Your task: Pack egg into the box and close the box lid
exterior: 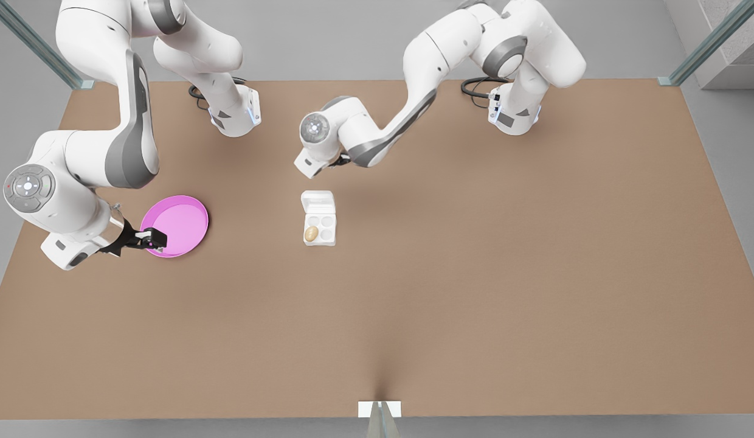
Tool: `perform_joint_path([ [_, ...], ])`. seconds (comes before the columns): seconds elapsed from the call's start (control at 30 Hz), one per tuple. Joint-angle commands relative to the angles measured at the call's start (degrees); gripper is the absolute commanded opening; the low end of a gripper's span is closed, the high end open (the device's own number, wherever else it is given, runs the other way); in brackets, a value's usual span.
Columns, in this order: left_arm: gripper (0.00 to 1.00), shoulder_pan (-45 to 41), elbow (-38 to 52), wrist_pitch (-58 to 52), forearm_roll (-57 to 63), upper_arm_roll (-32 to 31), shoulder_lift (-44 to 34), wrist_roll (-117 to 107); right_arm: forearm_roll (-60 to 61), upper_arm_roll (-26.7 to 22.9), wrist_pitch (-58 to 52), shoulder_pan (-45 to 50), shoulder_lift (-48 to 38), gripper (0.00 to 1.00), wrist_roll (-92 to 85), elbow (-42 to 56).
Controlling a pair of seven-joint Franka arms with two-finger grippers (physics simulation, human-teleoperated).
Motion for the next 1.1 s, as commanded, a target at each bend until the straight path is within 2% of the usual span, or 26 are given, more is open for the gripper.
perform_joint_path([
  [0.0, 0.21, -0.3, 1.1, 0.1, -0.4, 0.0, 0.7, -0.1, 0.0, 0.0, 0.0, 0.0, 0.0, 1.0, 0.0, 0.0],
  [0.07, 0.21, -0.4, 5.8, 1.1, -0.2, 0.1, 3.9, -0.2, 0.0, 0.0, 0.0, 0.0, 0.0, 1.0, 0.0, 0.0],
  [0.63, 0.21, 1.6, 7.7, 3.5, 2.3, 2.8, 7.0, 9.2, 0.0, 0.0, 0.0, 0.0, 1.6, 1.0, 0.0, 1.1],
  [0.87, 0.21, 3.6, 13.5, 3.6, 4.2, 2.8, 10.7, 10.7, -0.1, -0.2, -0.1, -0.4, 1.8, 1.0, -0.5, 1.8],
  [0.9, 0.21, 3.7, 14.6, 3.4, 4.9, 2.9, 11.0, 10.8, -0.1, -0.2, -0.1, -0.4, 1.8, 1.0, -0.5, 1.8],
  [0.93, 0.21, 4.4, 14.6, -2.3, 4.9, 5.0, 8.5, 13.5, -0.1, -0.2, -0.1, -0.4, 1.8, 1.0, -0.5, 1.8],
  [0.97, 0.73, 7.6, 14.6, -10.7, 4.7, 4.9, 3.7, 17.9, 0.0, -0.2, -0.1, -0.5, 1.8, 1.0, -0.5, 1.8],
  [1.0, 1.0, 12.2, 14.1, -17.8, 4.2, 5.0, -1.3, 19.0, 0.1, -0.2, -0.1, -0.9, 1.8, 1.0, -0.5, 1.8],
  [1.07, 1.0, 23.9, 14.0, -28.2, 4.6, 5.1, -6.7, 29.5, 0.1, -0.2, -0.1, -1.2, 1.8, 1.0, -0.5, 1.8],
])
